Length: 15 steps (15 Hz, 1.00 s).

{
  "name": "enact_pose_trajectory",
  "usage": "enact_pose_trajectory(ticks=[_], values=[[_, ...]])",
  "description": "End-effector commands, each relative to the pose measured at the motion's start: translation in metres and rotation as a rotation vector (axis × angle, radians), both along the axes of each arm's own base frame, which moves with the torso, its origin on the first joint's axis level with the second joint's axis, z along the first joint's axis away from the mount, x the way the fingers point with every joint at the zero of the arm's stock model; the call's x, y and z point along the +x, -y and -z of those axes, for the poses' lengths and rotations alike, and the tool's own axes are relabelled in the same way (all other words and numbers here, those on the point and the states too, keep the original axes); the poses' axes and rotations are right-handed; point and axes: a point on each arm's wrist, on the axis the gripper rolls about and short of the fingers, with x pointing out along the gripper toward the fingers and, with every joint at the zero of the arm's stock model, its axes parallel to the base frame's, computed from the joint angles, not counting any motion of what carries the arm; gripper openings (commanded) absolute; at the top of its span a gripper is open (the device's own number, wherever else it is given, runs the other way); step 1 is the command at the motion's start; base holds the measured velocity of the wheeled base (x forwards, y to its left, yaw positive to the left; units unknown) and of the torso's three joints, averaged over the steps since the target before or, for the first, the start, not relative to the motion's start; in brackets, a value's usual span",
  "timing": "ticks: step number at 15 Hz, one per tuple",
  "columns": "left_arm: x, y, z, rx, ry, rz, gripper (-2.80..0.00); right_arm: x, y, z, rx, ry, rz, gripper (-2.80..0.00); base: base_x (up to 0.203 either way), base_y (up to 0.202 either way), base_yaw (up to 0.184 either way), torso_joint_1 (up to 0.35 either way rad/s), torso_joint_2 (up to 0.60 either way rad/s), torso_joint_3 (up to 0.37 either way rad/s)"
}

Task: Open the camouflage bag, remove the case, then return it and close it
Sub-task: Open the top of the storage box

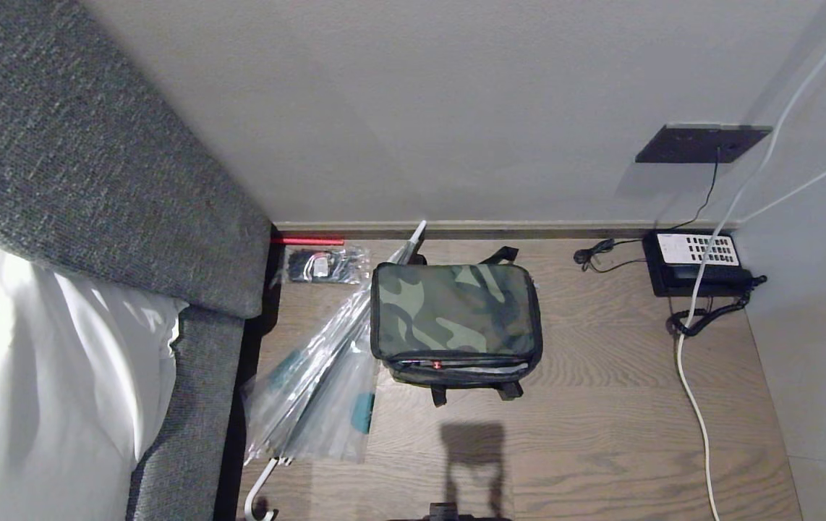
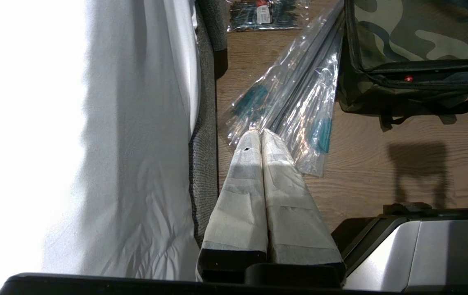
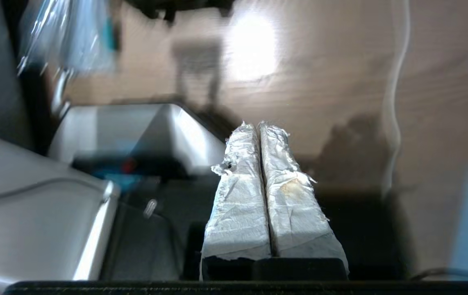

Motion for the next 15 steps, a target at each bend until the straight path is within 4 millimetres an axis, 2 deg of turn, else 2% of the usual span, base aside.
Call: enact_pose_trajectory(ticks=[1, 3, 5, 7, 12, 15], values=[[0.0, 0.0, 0.0, 0.002, -0.001, 0.0, -2.8, 0.004, 0.0, -0.003, 0.007, -0.007, -0.006, -2.8, 0.0, 0.0, 0.0, 0.0, 0.0, 0.0], [0.0, 0.0, 0.0, 0.001, 0.0, 0.002, -2.8, 0.022, 0.001, -0.024, 0.014, -0.069, -0.014, -2.8, 0.0, 0.0, 0.0, 0.0, 0.0, 0.0], [0.0, 0.0, 0.0, 0.0, 0.001, 0.0, -2.8, 0.055, 0.002, -0.049, 0.016, -0.105, -0.039, -2.8, 0.0, 0.0, 0.0, 0.0, 0.0, 0.0], [0.0, 0.0, 0.0, 0.0, -0.001, 0.0, -2.8, 0.085, 0.001, -0.064, 0.021, -0.16, -0.046, -2.8, 0.0, 0.0, 0.0, 0.0, 0.0, 0.0], [0.0, 0.0, 0.0, 0.0, -0.001, 0.0, -2.8, 0.17, -0.006, -0.066, 0.085, -0.406, -0.028, -2.8, 0.0, 0.0, 0.0, 0.0, 0.0, 0.0], [0.0, 0.0, 0.0, 0.0, -0.001, 0.0, -2.8, 0.229, -0.013, -0.06, 0.238, -0.33, -0.071, -2.8, 0.0, 0.0, 0.0, 0.0, 0.0, 0.0]])
